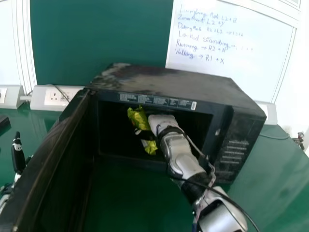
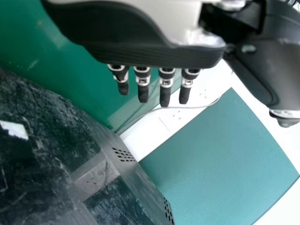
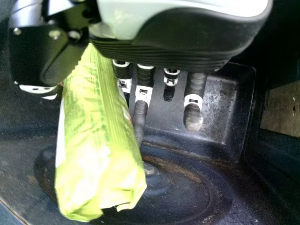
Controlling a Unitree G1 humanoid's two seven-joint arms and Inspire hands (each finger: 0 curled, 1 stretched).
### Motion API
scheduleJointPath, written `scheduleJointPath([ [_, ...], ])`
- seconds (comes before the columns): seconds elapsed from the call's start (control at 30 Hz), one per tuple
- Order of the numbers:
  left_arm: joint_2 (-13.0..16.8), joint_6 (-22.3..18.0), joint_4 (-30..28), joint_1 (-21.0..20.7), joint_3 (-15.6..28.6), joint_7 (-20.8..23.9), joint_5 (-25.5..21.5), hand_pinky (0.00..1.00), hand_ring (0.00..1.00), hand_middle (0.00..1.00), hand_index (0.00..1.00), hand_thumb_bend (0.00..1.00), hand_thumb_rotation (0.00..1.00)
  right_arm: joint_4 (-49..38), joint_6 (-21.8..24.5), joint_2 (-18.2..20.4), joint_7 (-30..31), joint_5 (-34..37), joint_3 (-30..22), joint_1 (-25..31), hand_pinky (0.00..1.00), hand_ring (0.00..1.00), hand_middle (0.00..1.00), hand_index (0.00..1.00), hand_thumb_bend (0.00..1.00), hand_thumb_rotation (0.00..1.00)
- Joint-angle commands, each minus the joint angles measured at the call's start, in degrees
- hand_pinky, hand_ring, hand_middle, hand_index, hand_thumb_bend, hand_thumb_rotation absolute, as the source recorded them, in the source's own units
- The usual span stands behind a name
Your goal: Put biscuit inside oven
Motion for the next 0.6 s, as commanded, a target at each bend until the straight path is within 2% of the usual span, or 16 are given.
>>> scheduleJointPath([
  [0.0, 0.12, -0.48, -0.24, 0.09, -0.47, -0.56, -0.01, 0.70, 0.78, 0.81, 0.78, 0.62, 0.00, 0.91, -0.92, 0.26, -2.37, 0.86, 0.33, -2.97, 0.10, 0.16, 0.47, 0.71, 0.57, 0.00],
  [0.33, -0.41, -0.66, -0.75, 0.37, -0.43, 0.31, -0.64, 0.70, 0.77, 0.80, 0.77, 0.64, 0.00, 5.86, -2.80, 1.03, -6.55, 2.94, 1.33, -4.86, 0.10, 0.16, 0.47, 0.68, 0.57, 0.00],
  [0.47, -0.39, -0.67, -1.36, 0.66, -0.63, 0.49, -0.35, 0.70, 0.77, 0.80, 0.77, 0.64, 0.00, 8.30, -3.23, 1.60, -8.40, 3.50, 1.71, -5.79, 0.09, 0.15, 0.47, 0.73, 0.57, 0.00],
  [0.57, -0.49, -0.62, -1.57, 0.75, -0.57, 0.70, -0.63, 0.70, 0.77, 0.80, 0.78, 0.62, 0.00, 9.90, -3.60, 1.99, -10.01, 3.84, 1.89, -6.33, 0.08, 0.14, 0.47, 0.72, 0.57, 0.00],
])
